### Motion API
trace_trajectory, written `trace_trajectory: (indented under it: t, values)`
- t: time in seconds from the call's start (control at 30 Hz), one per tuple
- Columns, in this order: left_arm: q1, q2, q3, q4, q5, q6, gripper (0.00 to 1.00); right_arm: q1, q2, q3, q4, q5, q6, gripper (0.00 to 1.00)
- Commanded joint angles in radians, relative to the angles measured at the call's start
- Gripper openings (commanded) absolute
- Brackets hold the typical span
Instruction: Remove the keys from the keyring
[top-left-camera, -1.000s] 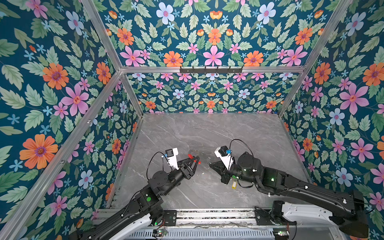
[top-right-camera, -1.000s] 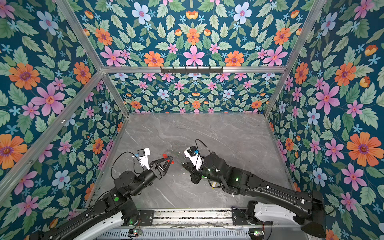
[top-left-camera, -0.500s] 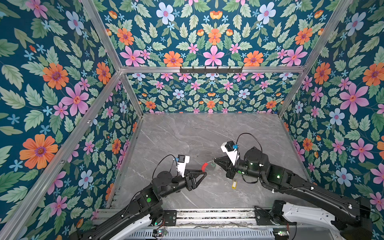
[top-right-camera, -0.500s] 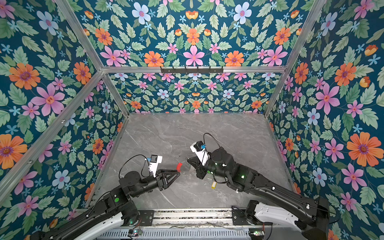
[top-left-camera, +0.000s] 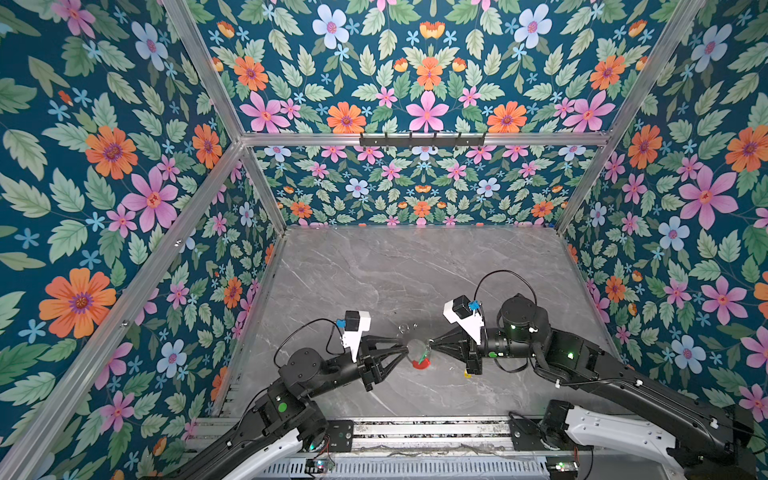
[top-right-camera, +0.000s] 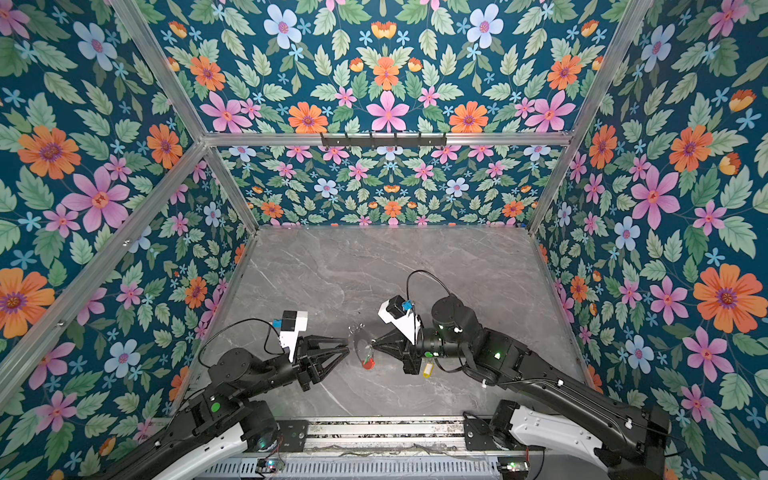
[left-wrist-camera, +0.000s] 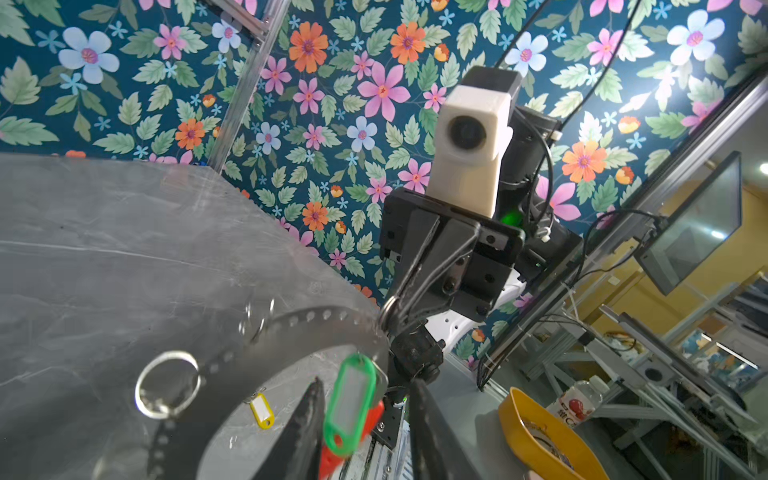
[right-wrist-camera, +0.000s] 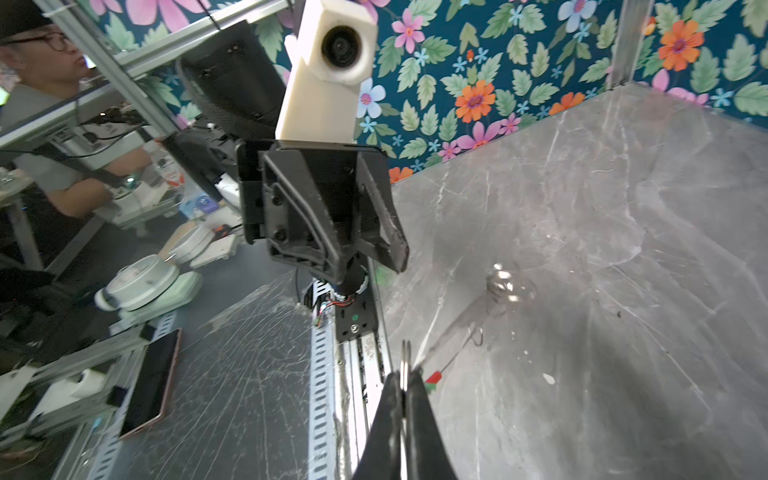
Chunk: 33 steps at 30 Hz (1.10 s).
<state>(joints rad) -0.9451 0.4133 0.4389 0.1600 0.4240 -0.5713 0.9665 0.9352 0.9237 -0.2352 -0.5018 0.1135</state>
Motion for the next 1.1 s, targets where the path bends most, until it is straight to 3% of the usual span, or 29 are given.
trace_trajectory:
  t: [0.0,0.1,0.3,0.63,0.97,1.07]
  values:
    - [0.001,0.062,0.036,0.091,0.096,0.072,0.34,-0.002,0.011,0.024,-0.032,-0.122,-0.025,0.0]
    - [0.0,0.121,0.049,0.123,0.136,0.067,0.35,-0.003,0.028,0.039,-0.047,-0.153,-0.027,0.0]
    - [0.0,0.148,0.047,0.175,0.19,0.04,0.23,-0.003,0.031,0.043,-0.05,-0.125,-0.026,0.0]
    - [0.001,0.182,0.049,0.183,0.227,0.022,0.26,-0.003,0.06,0.07,-0.073,-0.119,-0.028,0.0]
    - [0.0,0.202,0.032,0.241,0.235,0.009,0.01,-0.003,0.071,0.08,-0.066,-0.108,-0.023,0.0]
    - [0.001,0.198,0.015,0.288,0.213,-0.004,0.0,-0.003,0.07,0.078,-0.044,-0.094,-0.009,0.0]
